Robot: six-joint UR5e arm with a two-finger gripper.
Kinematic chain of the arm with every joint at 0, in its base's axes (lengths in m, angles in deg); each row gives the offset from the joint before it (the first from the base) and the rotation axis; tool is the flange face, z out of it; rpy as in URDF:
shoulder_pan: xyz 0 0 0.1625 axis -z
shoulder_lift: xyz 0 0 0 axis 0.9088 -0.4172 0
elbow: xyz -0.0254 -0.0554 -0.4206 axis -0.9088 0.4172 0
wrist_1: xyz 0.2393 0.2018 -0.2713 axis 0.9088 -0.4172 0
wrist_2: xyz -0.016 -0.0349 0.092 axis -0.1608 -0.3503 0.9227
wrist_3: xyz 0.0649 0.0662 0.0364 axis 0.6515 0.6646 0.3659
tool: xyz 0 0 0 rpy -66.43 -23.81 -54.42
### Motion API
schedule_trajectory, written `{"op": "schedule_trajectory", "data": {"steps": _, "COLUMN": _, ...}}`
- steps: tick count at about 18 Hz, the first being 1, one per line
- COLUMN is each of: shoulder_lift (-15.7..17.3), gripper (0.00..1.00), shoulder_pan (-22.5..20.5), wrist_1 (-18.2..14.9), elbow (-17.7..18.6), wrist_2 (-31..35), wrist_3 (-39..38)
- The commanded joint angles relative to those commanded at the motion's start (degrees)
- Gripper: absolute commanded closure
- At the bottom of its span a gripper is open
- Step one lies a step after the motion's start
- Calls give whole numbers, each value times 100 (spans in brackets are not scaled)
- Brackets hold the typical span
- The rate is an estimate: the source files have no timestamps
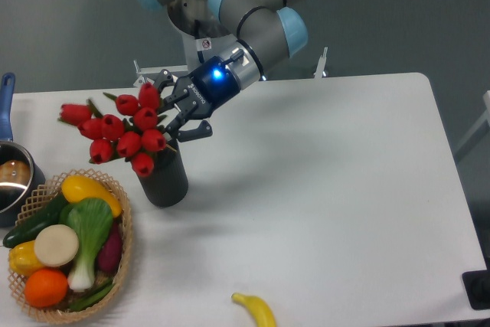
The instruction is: Insert the flowers into the vase
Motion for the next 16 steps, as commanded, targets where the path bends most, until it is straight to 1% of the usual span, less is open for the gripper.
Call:
{"op": "schedule_trajectory", "data": {"steps": 2, "shoulder_lift": 17, "gripper": 27, "shoulder_pan": -9, "wrist_1": 0, "elbow": 53, "wrist_2": 9, "wrist_3": -9}}
{"op": "schedule_trajectory", "data": {"steps": 4, "shoulder_lift": 70, "gripper": 9, "shoulder_pan": -9, "wrist_1": 0, "elbow": 97, "wrist_2": 78, "wrist_3": -9}}
{"op": "schedule_trajectory", "data": {"steps": 5, "shoulder_lift": 114, "gripper": 3, "shoulder_pan": 0, "wrist_1": -9, "elbow": 114, "wrist_2": 157, "wrist_3": -17}}
{"op": "schedule_trajectory", "data": {"steps": 6, "shoulder_lift": 123, "gripper": 1, "shoulder_pan": -9, "wrist_1": 0, "elbow": 149, "wrist_2": 210, "wrist_3": -18}}
{"op": "schedule_trajectory", "data": {"steps": 10, "shoulder_lift": 193, "gripper": 0, "shoulder_pan": -35, "wrist_1": 0, "elbow": 220, "wrist_2": 220, "wrist_3": -18}}
{"op": "schedule_trajectory", "data": {"steps": 12, "shoulder_lift": 316, "gripper": 0, "shoulder_pan": -88, "wrist_1": -9, "elbow": 264, "wrist_2": 246, "wrist_3": -18}}
{"op": "schedule_trajectory", "data": {"steps": 16, "shoulder_lift": 430, "gripper": 0, "shoulder_pan": -220, "wrist_1": -9, "elbow": 255, "wrist_2": 518, "wrist_3": -44}}
